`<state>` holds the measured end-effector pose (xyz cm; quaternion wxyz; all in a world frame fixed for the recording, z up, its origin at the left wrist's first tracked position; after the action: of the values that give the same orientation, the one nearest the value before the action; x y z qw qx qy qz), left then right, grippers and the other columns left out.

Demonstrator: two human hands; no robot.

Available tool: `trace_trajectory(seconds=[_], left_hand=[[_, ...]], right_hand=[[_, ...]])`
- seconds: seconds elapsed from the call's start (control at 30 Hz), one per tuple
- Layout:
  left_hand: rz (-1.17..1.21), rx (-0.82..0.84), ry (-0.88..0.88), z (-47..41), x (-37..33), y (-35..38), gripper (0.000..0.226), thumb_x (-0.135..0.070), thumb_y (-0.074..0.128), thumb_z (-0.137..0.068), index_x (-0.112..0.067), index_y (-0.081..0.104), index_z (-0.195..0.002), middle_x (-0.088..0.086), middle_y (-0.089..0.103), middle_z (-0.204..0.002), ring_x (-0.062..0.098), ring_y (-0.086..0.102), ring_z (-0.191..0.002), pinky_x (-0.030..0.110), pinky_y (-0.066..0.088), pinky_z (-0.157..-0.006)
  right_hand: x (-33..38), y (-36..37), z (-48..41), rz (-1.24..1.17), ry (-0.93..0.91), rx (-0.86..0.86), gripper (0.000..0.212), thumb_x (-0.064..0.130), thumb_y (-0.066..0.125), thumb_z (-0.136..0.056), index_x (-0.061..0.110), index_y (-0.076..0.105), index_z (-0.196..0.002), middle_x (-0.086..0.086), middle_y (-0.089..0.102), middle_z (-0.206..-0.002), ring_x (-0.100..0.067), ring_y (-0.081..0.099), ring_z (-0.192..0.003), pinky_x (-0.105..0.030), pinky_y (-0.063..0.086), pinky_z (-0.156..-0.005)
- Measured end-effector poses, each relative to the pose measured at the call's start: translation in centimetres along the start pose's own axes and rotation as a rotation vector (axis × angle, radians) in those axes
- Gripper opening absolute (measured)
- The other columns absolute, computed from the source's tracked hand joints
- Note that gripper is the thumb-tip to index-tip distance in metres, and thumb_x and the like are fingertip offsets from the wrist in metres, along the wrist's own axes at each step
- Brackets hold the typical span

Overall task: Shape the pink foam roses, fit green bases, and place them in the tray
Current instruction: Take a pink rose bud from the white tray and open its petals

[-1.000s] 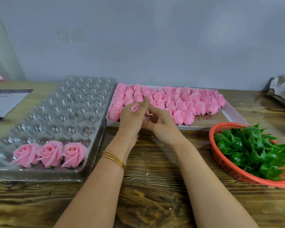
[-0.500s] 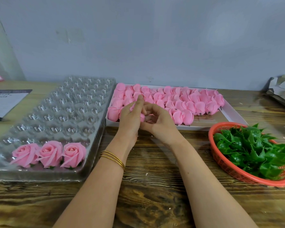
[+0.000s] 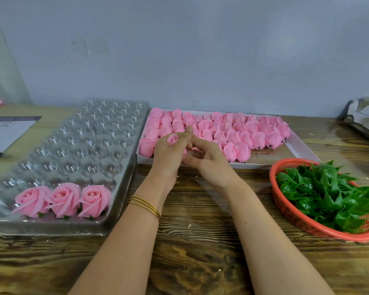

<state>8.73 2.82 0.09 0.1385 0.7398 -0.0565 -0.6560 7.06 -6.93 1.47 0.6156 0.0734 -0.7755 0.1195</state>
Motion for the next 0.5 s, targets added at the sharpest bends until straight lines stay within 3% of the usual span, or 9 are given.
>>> trace_trajectory(seconds=[0.13, 0.2, 0.33, 0.4, 0.5], left_hand=[[0.001, 0.001, 0.000, -0.10, 0.02, -0.03, 0.040, -0.037, 0.069, -0.090, -0.022, 0.067, -0.053, 0.002, 0.071, -0.077, 0.021, 0.072, -0.092, 0.055, 0.053, -0.095], [0.029, 0.001, 0.003, -0.20, 0.08, -0.04, 0.050, -0.034, 0.065, -0.093, -0.022, 0.061, -0.045, -0.004, 0.071, -0.075, 0.018, 0.071, -0.091, 0.054, 0.053, -0.095], [0.081, -0.035, -0.012, -0.37, 0.43, -0.12, 0.053, -0.036, 0.065, -0.093, -0.022, 0.053, -0.043, 0.000, 0.070, -0.073, 0.033, 0.067, -0.104, 0.056, 0.053, -0.093], [0.075, -0.040, -0.026, -0.39, 0.63, -0.15, 0.052, -0.039, 0.065, -0.092, -0.023, 0.054, -0.044, 0.005, 0.065, -0.070, 0.032, 0.068, -0.098, 0.057, 0.052, -0.095], [0.067, -0.033, -0.029, -0.42, 0.77, -0.09, 0.049, -0.039, 0.066, -0.092, -0.023, 0.057, -0.046, 0.008, 0.059, -0.067, 0.024, 0.066, -0.079, 0.053, 0.055, -0.091]], right_hand=[[0.11, 0.31, 0.21, -0.030, 0.033, 0.024, 0.018, -0.005, 0.061, -0.091, 0.013, 0.064, -0.086, -0.002, 0.063, -0.108, -0.023, 0.061, -0.094, -0.048, 0.049, -0.102], [0.13, 0.23, 0.11, -0.013, 0.032, 0.009, 0.024, -0.005, 0.066, -0.087, 0.017, 0.061, -0.080, -0.002, 0.062, -0.109, -0.022, 0.058, -0.089, -0.045, 0.050, -0.100], [0.14, 0.03, -0.01, 0.060, 0.002, -0.015, 0.028, -0.008, 0.074, -0.078, 0.014, 0.063, -0.092, 0.001, 0.062, -0.102, -0.017, 0.056, -0.079, -0.027, 0.052, -0.082], [-0.07, -0.03, -0.12, 0.083, -0.014, -0.027, 0.034, -0.007, 0.076, -0.075, 0.013, 0.062, -0.098, 0.000, 0.060, -0.096, -0.016, 0.055, -0.077, -0.028, 0.052, -0.078], [-0.37, -0.07, -0.27, 0.094, -0.037, -0.065, 0.037, -0.005, 0.078, -0.074, 0.020, 0.059, -0.093, -0.002, 0.060, -0.093, -0.018, 0.055, -0.078, -0.038, 0.054, -0.080]])
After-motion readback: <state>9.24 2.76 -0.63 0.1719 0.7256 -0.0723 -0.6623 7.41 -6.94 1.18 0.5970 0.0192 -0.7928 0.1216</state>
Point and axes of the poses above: each hand's wrist, its own z-axis away from the middle knuckle, its own y-axis out of the palm, x = y × z, the point moved 6 cm from there along -z, towards the middle knuckle
